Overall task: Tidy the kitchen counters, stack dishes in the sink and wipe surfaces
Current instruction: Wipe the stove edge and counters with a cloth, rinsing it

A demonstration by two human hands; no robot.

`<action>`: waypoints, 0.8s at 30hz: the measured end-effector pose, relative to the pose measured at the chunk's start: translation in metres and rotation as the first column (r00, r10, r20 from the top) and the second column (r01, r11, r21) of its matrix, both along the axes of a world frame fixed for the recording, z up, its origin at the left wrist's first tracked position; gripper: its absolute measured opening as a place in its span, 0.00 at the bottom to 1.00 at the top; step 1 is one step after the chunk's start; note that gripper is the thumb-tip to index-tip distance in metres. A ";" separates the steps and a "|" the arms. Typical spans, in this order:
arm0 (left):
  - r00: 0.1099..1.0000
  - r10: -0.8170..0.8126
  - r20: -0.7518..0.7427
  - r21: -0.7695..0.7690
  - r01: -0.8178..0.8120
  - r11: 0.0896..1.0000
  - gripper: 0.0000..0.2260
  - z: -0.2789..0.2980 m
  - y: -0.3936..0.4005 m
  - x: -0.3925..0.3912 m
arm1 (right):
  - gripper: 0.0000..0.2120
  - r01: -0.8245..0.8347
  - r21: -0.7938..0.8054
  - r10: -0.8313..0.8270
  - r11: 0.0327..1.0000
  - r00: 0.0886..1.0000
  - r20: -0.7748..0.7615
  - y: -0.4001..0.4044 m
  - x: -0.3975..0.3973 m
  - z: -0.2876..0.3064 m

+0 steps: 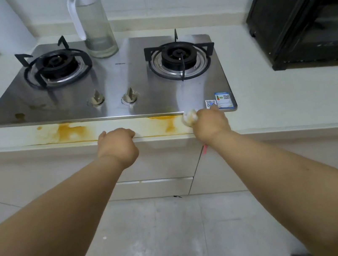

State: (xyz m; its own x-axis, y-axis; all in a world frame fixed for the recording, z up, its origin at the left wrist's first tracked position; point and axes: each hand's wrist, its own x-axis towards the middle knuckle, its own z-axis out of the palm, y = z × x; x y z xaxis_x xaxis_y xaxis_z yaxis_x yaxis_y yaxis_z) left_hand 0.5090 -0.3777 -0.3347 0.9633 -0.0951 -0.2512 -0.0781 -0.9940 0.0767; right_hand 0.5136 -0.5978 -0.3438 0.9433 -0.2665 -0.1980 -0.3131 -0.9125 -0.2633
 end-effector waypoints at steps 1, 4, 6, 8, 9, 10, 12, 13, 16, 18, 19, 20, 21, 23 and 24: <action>1.000 0.004 -0.001 -0.007 -0.004 1.000 0.22 0.000 0.001 -0.002 | 0.18 0.058 0.006 -0.058 0.998 0.998 0.014 -0.009 -0.003 0.001; 1.000 -0.008 -0.008 -0.028 0.008 1.000 0.24 -0.002 0.004 -0.003 | 0.18 0.193 0.054 -0.195 0.980 0.981 0.024 -0.015 -0.011 0.003; 1.000 -0.016 -0.005 -0.043 0.016 0.999 0.25 -0.002 0.007 -0.002 | 0.19 0.171 0.098 -0.176 0.980 0.983 0.052 0.007 -0.011 0.003; 0.999 -0.037 -0.009 -0.052 0.037 0.998 0.27 -0.001 0.010 -0.001 | 0.19 0.045 0.139 -0.055 0.989 0.996 0.069 0.040 -0.002 0.002; 0.999 -0.039 -0.010 -0.060 0.038 0.997 0.27 -0.001 0.013 -0.001 | 0.18 -0.020 0.162 0.009 0.987 0.998 0.068 0.059 0.004 0.002; 0.999 -0.035 -0.004 -0.077 0.035 0.996 0.27 0.000 0.014 -0.002 | 0.17 -0.055 0.176 0.044 0.983 0.997 0.068 0.073 0.009 0.004; 1.000 -0.025 0.015 -0.116 0.027 0.993 0.23 0.001 0.017 -0.001 | 0.16 -0.084 0.159 0.075 0.984 0.995 0.059 0.087 0.015 0.005; 1.000 -0.009 0.022 -0.133 0.012 0.991 0.20 0.003 0.019 0.000 | 0.17 -0.117 0.149 0.109 0.982 0.992 0.060 0.086 0.014 0.004; 0.999 0.041 0.023 -0.163 -0.037 0.986 0.19 0.005 0.015 0.002 | 0.19 -0.184 0.088 0.182 0.979 0.983 0.032 0.055 0.002 0.002; 0.999 0.050 0.003 -0.162 -0.049 0.986 0.18 0.005 0.012 0.002 | 0.21 -0.068 0.048 0.067 0.996 0.997 0.022 0.026 -0.001 0.002; 0.999 0.054 0.005 -0.169 -0.052 0.984 0.18 0.005 0.013 0.002 | 0.21 -0.007 0.043 0.006 0.999 1.000 0.023 0.015 -0.003 0.004; 0.998 0.058 0.004 -0.178 -0.056 0.983 0.18 0.004 0.014 0.002 | 0.22 0.030 0.037 -0.031 0.999 0.999 0.026 0.009 -0.003 0.006; 0.998 0.057 -0.001 -0.184 -0.056 0.981 0.19 0.003 0.015 0.002 | 0.21 0.046 0.026 -0.047 0.999 0.998 0.029 0.008 -0.005 0.006; 0.999 0.054 0.000 -0.196 -0.053 0.979 0.20 0.001 0.018 0.004 | 0.21 0.007 0.038 -0.009 0.999 0.999 0.051 0.025 -0.003 0.003; 0.999 0.053 0.002 -0.203 -0.052 0.978 0.20 0.000 0.020 0.004 | 0.20 -0.056 0.067 0.051 0.996 0.996 0.070 0.043 0.001 0.000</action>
State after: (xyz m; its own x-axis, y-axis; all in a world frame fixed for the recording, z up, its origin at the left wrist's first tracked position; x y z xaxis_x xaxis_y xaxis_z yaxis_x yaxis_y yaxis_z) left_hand 0.5125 -0.3582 -0.3343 0.9701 -0.0923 -0.2245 -0.0275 -0.9606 0.2765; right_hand 0.5145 -0.5553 -0.3443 0.9677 -0.2033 -0.1492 -0.2436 -0.9065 -0.3447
